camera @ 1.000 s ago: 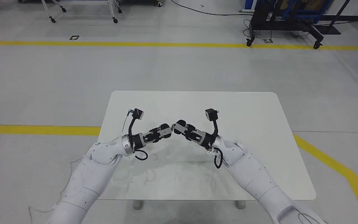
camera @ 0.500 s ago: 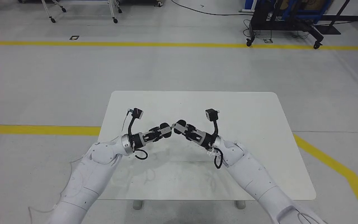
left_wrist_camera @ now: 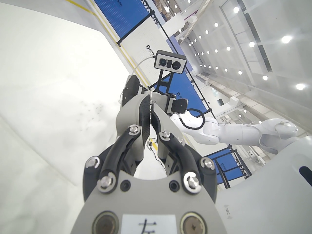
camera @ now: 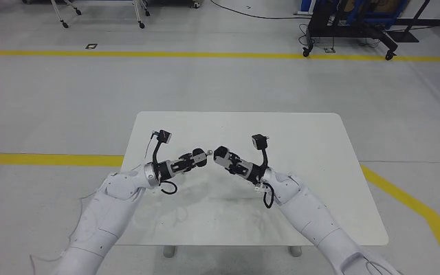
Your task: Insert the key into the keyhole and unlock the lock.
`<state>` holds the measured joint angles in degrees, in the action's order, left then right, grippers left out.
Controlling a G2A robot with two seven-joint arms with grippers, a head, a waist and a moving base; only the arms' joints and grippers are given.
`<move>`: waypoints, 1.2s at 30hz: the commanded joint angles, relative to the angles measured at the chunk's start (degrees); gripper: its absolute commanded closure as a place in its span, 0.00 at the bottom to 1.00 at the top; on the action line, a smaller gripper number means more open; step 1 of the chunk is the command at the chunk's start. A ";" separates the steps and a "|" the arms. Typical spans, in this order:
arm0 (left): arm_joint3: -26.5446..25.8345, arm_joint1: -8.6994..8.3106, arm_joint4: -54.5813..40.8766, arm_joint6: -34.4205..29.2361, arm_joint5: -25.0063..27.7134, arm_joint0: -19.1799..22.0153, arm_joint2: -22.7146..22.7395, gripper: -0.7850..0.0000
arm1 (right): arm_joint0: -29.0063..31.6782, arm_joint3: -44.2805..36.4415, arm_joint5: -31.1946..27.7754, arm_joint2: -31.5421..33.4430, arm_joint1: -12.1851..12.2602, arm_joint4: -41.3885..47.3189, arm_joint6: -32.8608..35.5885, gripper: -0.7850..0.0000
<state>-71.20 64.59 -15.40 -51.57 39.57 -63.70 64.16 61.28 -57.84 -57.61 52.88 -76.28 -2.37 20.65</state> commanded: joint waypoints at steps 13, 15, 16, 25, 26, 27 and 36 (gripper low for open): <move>-3.17 -1.95 3.13 -15.04 -1.90 1.61 -0.77 1.00 | 4.94 -8.47 1.05 8.89 5.82 -3.07 16.69 0.38; -3.13 -2.02 3.88 -14.92 -1.78 1.73 -1.49 1.00 | 5.56 -10.17 2.37 8.95 6.32 -1.39 19.37 0.52; -3.09 -2.02 3.99 -14.80 -1.66 1.74 -1.88 1.00 | 5.59 -10.66 3.46 8.69 6.47 -0.86 20.66 0.52; -3.02 -2.27 4.95 -13.76 -0.62 2.18 -3.87 1.00 | 3.38 -9.36 7.01 4.76 6.51 7.53 28.49 0.57; -3.01 -2.31 5.06 -13.61 -0.47 2.16 -3.96 1.00 | 3.11 -8.95 7.03 4.44 6.52 8.46 29.25 0.58; -3.02 -2.36 5.10 -13.53 -0.39 2.15 -4.06 1.00 | 2.83 -8.62 7.08 4.12 6.53 9.11 30.00 0.58; -3.36 -2.66 5.33 -13.25 -0.11 2.28 -5.27 1.00 | 1.10 -7.00 8.00 2.18 6.50 11.25 32.02 0.60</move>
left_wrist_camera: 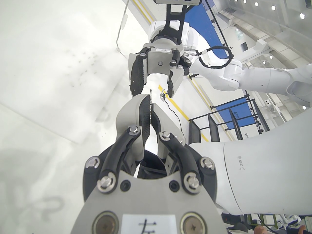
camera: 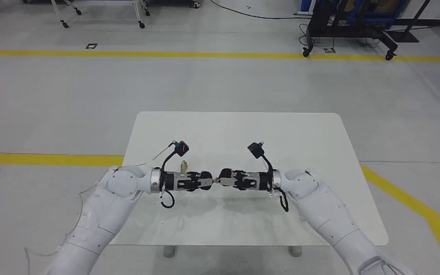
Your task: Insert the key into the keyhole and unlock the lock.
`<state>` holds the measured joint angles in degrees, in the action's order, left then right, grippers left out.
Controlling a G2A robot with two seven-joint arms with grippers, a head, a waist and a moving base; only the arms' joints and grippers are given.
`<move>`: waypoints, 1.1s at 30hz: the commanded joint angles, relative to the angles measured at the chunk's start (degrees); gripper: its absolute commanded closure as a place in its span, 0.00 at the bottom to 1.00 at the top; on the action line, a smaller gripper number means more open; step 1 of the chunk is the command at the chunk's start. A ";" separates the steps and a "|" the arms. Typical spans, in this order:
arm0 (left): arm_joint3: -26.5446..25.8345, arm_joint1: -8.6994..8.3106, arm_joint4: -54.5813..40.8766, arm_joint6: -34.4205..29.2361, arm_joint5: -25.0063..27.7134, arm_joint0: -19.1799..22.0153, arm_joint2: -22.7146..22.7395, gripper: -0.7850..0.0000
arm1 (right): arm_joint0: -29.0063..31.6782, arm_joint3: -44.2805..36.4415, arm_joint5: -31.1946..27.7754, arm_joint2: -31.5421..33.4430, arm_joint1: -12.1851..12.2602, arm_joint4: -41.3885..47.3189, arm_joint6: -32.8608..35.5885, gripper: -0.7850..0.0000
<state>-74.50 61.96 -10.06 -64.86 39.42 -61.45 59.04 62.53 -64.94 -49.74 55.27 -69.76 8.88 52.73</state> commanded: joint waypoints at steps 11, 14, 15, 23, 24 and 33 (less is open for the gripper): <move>0.29 -0.31 -0.16 0.72 0.44 0.43 -0.93 1.00 | -1.47 1.23 0.31 -2.13 -0.25 1.57 0.13 0.78; 0.48 -0.35 -0.26 0.89 0.55 0.61 -1.07 1.00 | -1.80 1.51 0.51 -2.60 -0.29 2.05 0.34 0.80; 0.57 -0.37 -0.20 0.98 0.56 0.71 -1.10 1.00 | -1.89 1.56 0.58 -2.84 -0.33 2.30 0.53 0.79; 1.10 -0.47 -0.22 1.50 0.72 1.23 -1.42 1.00 | -2.80 2.48 0.02 -4.29 -0.54 4.00 1.59 1.00; 1.15 -0.49 -0.19 1.55 0.74 1.29 -1.47 1.00 | -2.92 2.63 -0.05 -4.41 -0.56 4.13 1.66 1.00; 1.62 -0.57 -0.88 2.07 0.57 1.59 -1.87 0.00 | -3.11 3.50 -1.67 -4.85 -0.40 4.97 0.15 1.00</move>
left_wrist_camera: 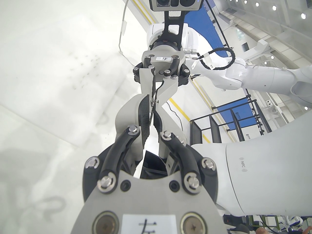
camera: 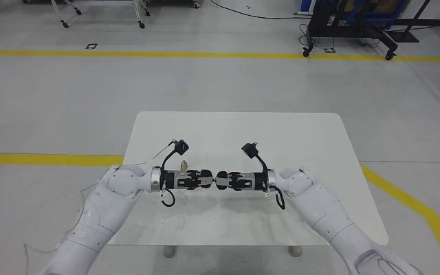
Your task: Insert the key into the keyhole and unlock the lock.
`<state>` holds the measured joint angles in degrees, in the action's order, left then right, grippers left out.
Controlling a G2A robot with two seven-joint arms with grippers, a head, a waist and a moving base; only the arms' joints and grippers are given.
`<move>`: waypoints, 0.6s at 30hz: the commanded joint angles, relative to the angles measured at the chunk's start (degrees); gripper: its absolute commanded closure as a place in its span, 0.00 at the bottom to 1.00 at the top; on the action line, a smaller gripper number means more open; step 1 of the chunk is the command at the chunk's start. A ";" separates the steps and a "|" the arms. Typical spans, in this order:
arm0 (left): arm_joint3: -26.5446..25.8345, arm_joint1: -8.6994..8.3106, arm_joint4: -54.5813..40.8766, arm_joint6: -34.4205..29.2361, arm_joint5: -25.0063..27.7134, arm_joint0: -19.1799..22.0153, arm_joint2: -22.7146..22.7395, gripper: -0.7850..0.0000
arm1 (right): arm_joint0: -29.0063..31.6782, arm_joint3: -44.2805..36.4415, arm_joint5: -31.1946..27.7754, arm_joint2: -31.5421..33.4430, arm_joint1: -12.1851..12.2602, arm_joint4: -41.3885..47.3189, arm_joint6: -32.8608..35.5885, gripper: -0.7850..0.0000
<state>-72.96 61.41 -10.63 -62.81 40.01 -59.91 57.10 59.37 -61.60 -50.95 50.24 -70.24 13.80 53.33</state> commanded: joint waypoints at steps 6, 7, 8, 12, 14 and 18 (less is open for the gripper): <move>0.79 -0.43 -2.51 1.13 0.22 0.13 1.77 0.00 | 1.75 0.53 -4.70 3.40 1.55 -1.30 -4.70 1.00; 0.87 -0.51 -3.02 1.35 0.27 0.08 2.13 0.00 | 2.32 0.40 -5.52 4.32 1.95 -1.87 -5.52 1.00; 0.93 -0.59 -3.53 1.46 0.23 0.00 2.47 0.00 | 2.97 0.11 -6.36 5.34 2.38 -2.35 -6.37 1.00; 1.07 -0.89 -4.85 2.14 0.09 -0.15 3.80 0.00 | 6.62 -3.85 -7.05 10.55 4.12 -4.72 -8.92 1.00; 1.07 -0.89 -4.85 2.14 0.09 -0.15 3.80 0.00 | 6.62 -3.85 -7.05 10.55 4.12 -4.72 -8.92 1.00; 1.07 -0.89 -4.85 2.14 0.09 -0.15 3.80 0.00 | 6.62 -3.85 -7.05 10.55 4.12 -4.72 -8.92 1.00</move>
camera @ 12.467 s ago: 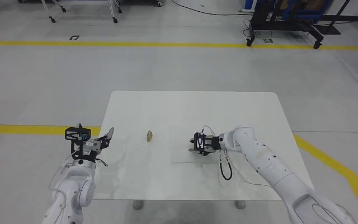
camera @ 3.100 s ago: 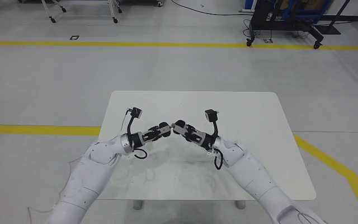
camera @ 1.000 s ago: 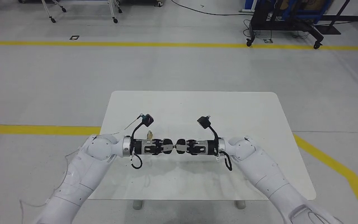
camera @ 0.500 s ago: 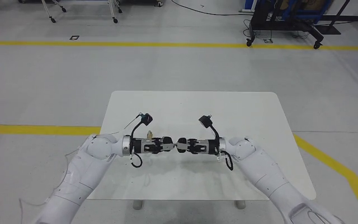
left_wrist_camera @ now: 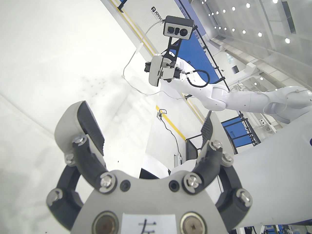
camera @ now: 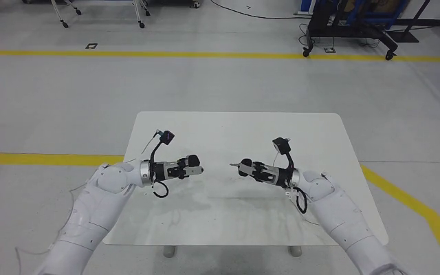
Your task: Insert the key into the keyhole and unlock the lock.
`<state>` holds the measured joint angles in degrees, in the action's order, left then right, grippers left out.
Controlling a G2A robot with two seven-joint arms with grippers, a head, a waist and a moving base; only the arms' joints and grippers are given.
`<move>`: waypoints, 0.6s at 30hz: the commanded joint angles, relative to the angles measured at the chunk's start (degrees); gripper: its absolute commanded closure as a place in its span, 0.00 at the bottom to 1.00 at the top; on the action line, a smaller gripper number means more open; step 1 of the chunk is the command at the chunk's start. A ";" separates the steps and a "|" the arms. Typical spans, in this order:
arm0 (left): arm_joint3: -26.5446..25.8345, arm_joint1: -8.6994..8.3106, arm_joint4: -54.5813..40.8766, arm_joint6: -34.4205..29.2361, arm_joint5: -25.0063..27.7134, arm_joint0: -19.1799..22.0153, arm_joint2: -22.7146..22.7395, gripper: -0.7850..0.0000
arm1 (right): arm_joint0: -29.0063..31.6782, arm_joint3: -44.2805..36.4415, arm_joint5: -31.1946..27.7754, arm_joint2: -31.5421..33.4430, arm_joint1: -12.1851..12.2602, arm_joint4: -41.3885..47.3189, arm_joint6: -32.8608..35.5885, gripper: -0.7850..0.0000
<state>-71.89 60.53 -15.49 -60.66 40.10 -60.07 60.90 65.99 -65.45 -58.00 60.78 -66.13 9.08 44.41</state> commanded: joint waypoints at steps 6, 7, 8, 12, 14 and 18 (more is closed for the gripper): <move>0.00 0.00 0.00 0.00 0.00 0.00 0.00 0.00 | 0.00 0.00 0.00 0.00 0.00 0.00 0.00 1.00; -0.38 -0.01 0.45 0.55 -0.22 -0.25 0.00 0.00 | 0.00 0.00 0.00 0.00 0.00 0.00 0.00 1.00; -1.35 -0.17 2.39 1.22 -0.10 -0.53 0.38 0.00 | 0.00 0.00 0.00 0.00 0.00 0.00 0.00 1.00; -7.74 -1.95 14.25 5.93 0.43 -4.02 6.56 0.00 | 0.00 0.00 0.00 0.00 0.00 0.00 0.00 1.00; -13.01 -3.14 21.10 7.00 -0.70 -7.06 10.88 0.00 | 0.00 0.00 0.00 0.00 0.00 0.00 0.00 1.00; -24.24 -5.00 35.72 7.41 -3.98 -13.86 18.09 0.00 | 0.00 0.00 0.00 0.00 0.00 0.00 0.00 1.00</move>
<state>-92.59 55.93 14.85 -53.19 36.86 -71.70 77.12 65.99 -65.45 -58.00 60.79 -66.13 9.08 44.42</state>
